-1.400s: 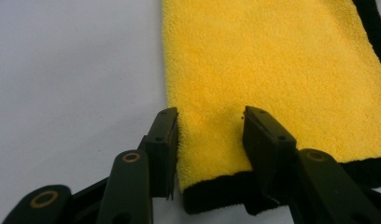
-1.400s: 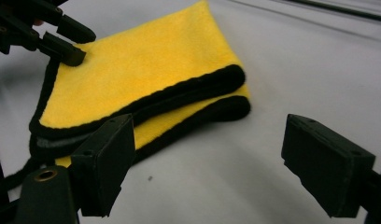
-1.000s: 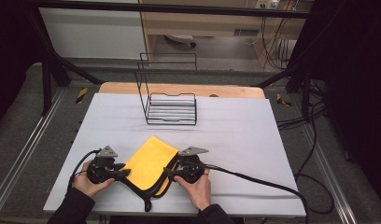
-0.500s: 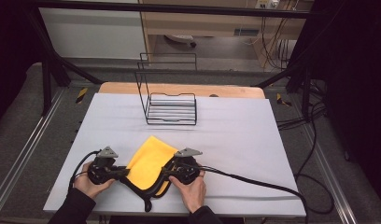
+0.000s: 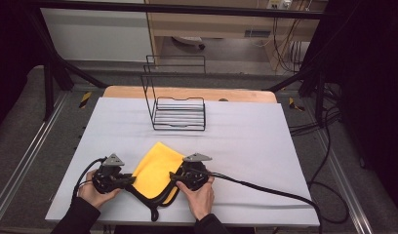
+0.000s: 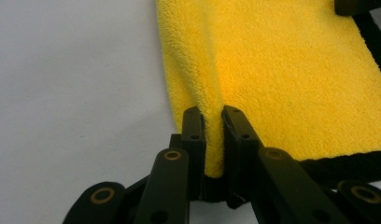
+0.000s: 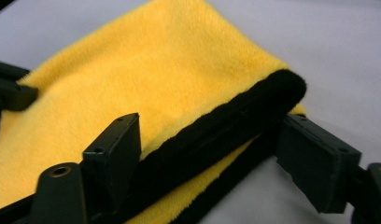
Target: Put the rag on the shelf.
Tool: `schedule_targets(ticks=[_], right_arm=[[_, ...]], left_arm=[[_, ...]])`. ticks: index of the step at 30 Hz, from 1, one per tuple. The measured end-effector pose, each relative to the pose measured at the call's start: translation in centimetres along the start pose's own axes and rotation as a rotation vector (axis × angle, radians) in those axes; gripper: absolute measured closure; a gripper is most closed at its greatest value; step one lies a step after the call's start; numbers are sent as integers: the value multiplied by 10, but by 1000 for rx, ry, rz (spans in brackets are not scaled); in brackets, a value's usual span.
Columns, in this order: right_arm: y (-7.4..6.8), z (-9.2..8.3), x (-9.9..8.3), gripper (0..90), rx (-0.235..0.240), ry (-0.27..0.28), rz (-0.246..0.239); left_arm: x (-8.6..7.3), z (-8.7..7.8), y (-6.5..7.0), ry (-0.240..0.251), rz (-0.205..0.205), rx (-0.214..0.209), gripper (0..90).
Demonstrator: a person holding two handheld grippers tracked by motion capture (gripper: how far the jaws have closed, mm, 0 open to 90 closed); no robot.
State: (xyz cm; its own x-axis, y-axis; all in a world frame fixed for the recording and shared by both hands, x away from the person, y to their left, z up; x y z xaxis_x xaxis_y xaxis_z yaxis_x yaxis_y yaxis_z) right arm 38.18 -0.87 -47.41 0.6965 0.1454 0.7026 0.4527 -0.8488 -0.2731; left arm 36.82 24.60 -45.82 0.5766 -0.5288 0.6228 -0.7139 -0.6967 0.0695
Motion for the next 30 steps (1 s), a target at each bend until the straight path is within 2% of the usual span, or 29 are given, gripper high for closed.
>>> schedule_targets(ticks=[3,6,7,8,9,12,15,18,21,25,26,28,30], right_arm=[[-1,-2,-3,306,-12,-11,-3],[-2,-3,-3,412,-12,-21,12],[-2,-3,-3,412,-12,-21,12],[-1,-1,0,571,24,-30,25],[-1,-1,0,571,24,-30,25],[2,3,7,761,72,-36,43],[7,5,14,787,97,-45,32],[11,7,19,792,97,-46,13],[21,9,31,798,96,-55,-28],[30,5,40,798,75,-68,-74],[30,5,40,798,75,-68,-74],[30,8,39,792,95,-96,-68],[28,10,34,775,110,-105,-63]], left_arm=[[0,0,0,-1,-13,-2,796],[1,0,1,-6,-25,3,808],[1,0,1,-6,-25,3,816],[2,-1,2,-7,-28,2,824],[2,-1,2,-13,-29,0,824],[2,-3,6,-11,-44,-4,834],[2,-4,11,3,-80,-24,834],[4,-4,18,27,-122,-56,835],[9,0,31,56,-134,-58,834],[13,6,41,66,-133,-50,827],[15,7,44,59,-123,-28,827],[17,3,44,34,-52,35,819],[15,-1,40,26,-49,37,821]])
Point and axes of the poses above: each handheld gripper's, and its own axes: z roughly forward along the jaws, x roughly out of its top, y roughly to its right, the point moved 3 cm from there along z, roughly forward along the jaws, and after that the axes turned 5 degrees about z, right-handed, at the moved point
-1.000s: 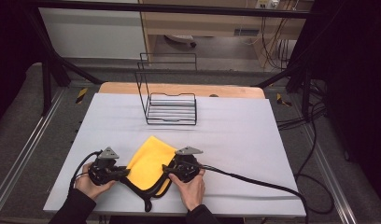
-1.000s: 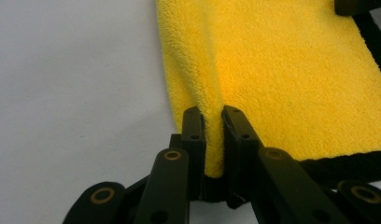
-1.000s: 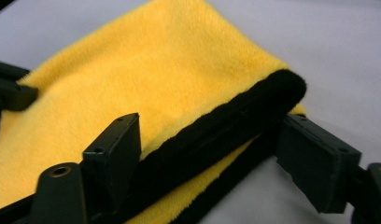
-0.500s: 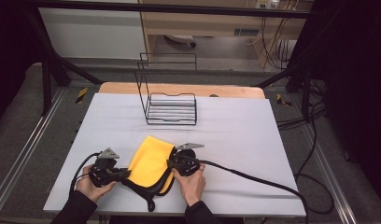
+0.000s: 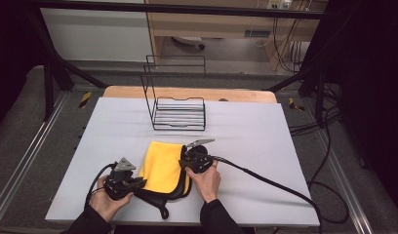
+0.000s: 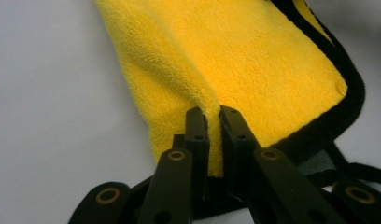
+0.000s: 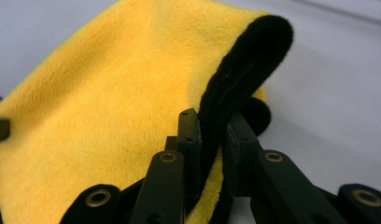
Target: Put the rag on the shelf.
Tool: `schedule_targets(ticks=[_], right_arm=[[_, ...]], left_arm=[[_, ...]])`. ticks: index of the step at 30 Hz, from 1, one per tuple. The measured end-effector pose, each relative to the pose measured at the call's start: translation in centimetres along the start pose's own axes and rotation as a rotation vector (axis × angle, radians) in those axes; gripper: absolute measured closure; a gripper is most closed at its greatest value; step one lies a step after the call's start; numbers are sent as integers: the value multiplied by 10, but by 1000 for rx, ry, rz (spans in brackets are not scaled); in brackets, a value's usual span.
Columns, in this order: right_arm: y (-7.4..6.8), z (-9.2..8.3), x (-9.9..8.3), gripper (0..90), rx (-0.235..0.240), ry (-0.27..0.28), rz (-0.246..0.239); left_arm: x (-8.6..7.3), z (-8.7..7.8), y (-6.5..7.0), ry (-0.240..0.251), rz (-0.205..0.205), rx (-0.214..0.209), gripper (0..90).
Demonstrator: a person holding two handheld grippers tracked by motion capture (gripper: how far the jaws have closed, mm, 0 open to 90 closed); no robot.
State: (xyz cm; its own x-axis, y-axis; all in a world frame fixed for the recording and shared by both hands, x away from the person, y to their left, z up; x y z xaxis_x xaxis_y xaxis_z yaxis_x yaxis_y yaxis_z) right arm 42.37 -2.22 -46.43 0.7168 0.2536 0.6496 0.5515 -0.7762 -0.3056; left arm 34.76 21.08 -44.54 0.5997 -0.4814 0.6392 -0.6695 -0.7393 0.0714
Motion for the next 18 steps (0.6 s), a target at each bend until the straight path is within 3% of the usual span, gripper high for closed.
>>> schedule_targets(ticks=[4,5,7,11,12,13,18], right_arm=[[-3,-3,-1,695,25,17,5],[-5,-5,-2,600,17,32,-8],[-7,-8,-4,526,6,42,-19],[-9,-13,-8,442,-2,55,-26],[-8,-16,-11,434,5,63,-14],[-8,-18,-12,432,6,66,-9],[-4,-25,-16,400,-5,84,-13]], left_arm=[[-3,-4,-5,-27,11,12,850],[-3,-6,-6,-27,-2,13,854],[-3,-8,-10,-25,6,32,854],[0,-13,-17,26,-2,4,838],[1,-14,-17,41,-8,-6,726],[3,-14,-15,51,-3,-27,692],[7,-3,-12,25,1,-30,625]])
Point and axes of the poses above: each handheld gripper's, and its own axes: z roughly forward along the jaws, x roughly out of its top, y roughly to its right, the point moved 3 cm from there along z, roughly forward along the jaws, and after that the axes turned 5 degrees about z, right-handed, at the moved point
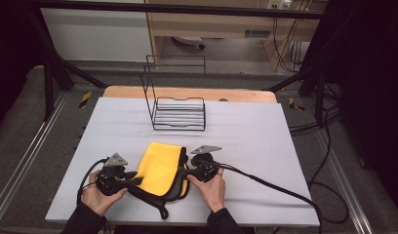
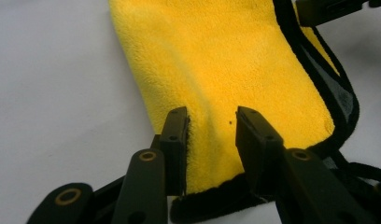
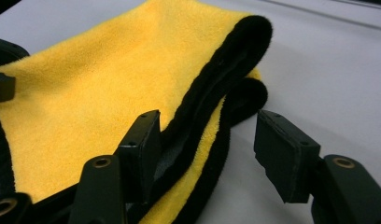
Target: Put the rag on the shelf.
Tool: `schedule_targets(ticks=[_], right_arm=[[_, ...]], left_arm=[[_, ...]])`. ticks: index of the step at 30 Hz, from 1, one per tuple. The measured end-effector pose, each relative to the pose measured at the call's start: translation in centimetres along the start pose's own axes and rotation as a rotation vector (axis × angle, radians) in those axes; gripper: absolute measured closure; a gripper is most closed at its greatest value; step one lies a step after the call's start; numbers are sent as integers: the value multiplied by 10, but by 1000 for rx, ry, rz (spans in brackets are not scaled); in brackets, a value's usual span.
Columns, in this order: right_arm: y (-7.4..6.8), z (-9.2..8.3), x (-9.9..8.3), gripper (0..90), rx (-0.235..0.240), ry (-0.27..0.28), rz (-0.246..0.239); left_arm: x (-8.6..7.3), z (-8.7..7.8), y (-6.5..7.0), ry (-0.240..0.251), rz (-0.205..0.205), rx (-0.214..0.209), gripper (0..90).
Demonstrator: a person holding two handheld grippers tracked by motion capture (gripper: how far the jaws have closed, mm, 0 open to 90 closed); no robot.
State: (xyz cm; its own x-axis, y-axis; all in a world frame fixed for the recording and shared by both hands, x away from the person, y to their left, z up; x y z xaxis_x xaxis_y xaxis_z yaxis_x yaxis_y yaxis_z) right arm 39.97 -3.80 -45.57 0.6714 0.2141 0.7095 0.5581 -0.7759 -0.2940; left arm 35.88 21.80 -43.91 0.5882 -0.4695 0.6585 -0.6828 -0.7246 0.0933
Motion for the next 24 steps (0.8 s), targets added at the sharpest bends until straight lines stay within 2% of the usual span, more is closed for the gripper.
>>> schedule_targets(ticks=[2,3,5,8,10,14,17,19,20,22,24], right_arm=[[1,-6,-2,398,5,12,3],[0,-8,-3,406,11,10,-9],[-2,-13,-6,422,17,6,-37],[-4,-17,-10,441,27,-1,-46],[-5,-20,-15,478,41,-12,-57],[-5,-13,-28,476,51,-50,-46],[-6,-8,-32,494,64,-59,-53],[-9,-4,-35,639,93,-59,-42],[-9,-4,-35,639,93,-59,-42],[-11,-2,-37,790,137,-60,-35],[-13,0,-38,845,165,-52,-25]], left_arm=[[3,8,3,-16,18,1,615],[3,11,5,-26,38,18,614],[2,16,9,-43,64,18,610],[-2,20,12,-61,89,25,600],[-4,21,12,-57,76,18,588],[-7,22,10,-48,47,-4,576],[-7,23,13,-43,47,8,573],[-7,24,15,-51,48,20,570],[-6,25,16,-55,49,23,570],[-6,25,17,-67,62,34,573],[-5,25,19,-74,76,45,585]])
Point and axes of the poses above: each handheld gripper's, and its own axes: z roughly forward along the jaws, x roughly out of its top, y roughly to its right, the point moved 3 cm from there along z, roughly forward along the jaws, and after that the axes turned 5 degrees about z, right-handed, at the moved point
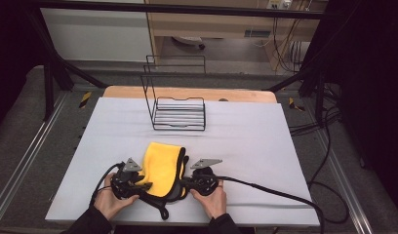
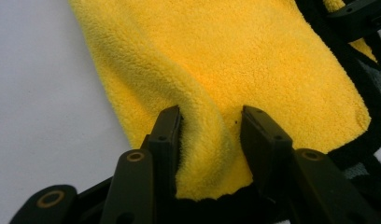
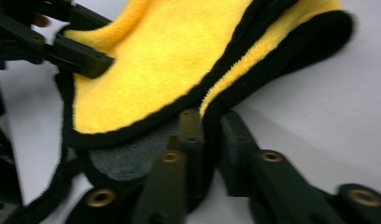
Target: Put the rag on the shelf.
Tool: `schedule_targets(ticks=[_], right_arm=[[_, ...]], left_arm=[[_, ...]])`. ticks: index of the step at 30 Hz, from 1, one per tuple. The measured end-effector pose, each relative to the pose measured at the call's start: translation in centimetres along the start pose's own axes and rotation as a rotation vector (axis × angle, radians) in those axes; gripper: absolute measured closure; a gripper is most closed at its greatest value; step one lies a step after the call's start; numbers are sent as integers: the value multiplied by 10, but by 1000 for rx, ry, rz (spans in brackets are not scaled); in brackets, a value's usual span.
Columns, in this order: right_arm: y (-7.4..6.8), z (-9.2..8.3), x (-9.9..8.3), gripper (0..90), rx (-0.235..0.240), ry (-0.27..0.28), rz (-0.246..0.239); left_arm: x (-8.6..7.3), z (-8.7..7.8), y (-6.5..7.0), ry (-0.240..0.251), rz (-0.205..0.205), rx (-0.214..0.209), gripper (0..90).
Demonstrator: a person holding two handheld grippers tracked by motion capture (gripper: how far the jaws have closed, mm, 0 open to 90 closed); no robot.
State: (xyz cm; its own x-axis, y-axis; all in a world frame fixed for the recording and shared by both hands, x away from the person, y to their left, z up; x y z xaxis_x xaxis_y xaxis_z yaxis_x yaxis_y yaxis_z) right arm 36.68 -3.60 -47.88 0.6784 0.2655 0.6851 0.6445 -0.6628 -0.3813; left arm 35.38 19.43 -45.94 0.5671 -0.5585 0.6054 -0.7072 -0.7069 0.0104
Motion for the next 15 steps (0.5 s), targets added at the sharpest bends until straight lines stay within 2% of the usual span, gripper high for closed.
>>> schedule_targets(ticks=[1,2,3,5,8,11,13,15], right_arm=[[0,0,0,853,1,2,5],[-1,-1,0,860,5,3,6],[-1,-1,0,860,5,3,6],[-2,-2,2,862,23,8,9],[-4,-5,5,862,56,27,20],[-6,-9,10,860,83,52,27],[-7,-11,16,856,123,86,52],[-8,-8,19,856,134,94,62]], left_arm=[[0,0,1,-5,5,-1,609],[1,0,2,-10,10,1,708],[2,0,3,-11,10,-2,708],[3,-1,5,-28,29,1,781],[6,-2,5,-37,38,7,819],[9,-10,0,-5,19,-15,833],[11,-17,-6,21,-7,-22,836],[12,-24,-12,36,-21,-25,837]])
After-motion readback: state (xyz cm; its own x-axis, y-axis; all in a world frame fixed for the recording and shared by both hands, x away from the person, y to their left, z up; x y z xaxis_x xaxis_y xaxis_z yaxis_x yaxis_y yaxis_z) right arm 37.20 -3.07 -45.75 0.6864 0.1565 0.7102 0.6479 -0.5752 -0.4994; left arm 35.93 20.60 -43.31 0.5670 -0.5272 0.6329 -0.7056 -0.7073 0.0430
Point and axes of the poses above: each handheld gripper's, and its own axes: z roughly forward along the jaws, x roughly out of its top, y roughly to its right, the point moved 3 cm from there along z, roughly forward along the jaws, and after that the axes turned 5 degrees about z, right-handed, at the moved point
